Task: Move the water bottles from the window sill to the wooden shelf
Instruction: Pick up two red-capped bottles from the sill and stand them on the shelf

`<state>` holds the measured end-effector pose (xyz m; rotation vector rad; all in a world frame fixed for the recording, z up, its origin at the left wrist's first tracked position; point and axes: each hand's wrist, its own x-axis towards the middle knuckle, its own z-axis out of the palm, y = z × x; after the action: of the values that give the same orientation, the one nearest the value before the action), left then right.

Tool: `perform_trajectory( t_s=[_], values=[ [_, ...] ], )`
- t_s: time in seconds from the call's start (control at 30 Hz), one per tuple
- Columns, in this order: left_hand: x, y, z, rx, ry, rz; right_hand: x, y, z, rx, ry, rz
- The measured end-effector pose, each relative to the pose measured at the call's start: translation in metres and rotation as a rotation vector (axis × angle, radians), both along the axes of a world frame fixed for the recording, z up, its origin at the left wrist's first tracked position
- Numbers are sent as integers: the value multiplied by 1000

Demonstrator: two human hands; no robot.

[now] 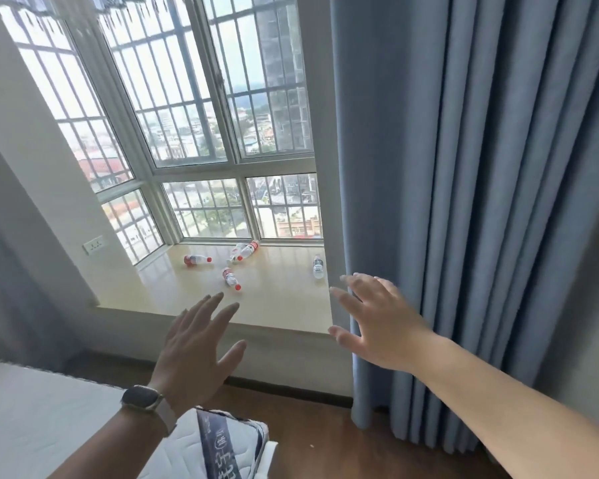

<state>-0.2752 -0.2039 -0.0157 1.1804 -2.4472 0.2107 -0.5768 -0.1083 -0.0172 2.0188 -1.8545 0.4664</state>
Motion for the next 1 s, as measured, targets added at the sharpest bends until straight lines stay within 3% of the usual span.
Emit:
perform_trajectory(
  t_s=[0.3,1.0],
  values=[
    [-18,-86,-21,-10,12,7,-22,-97,-12,61,-32,36],
    [-31,-422,-50,35,97,63,-32,-449,-12,154,-41,32]
  ],
)
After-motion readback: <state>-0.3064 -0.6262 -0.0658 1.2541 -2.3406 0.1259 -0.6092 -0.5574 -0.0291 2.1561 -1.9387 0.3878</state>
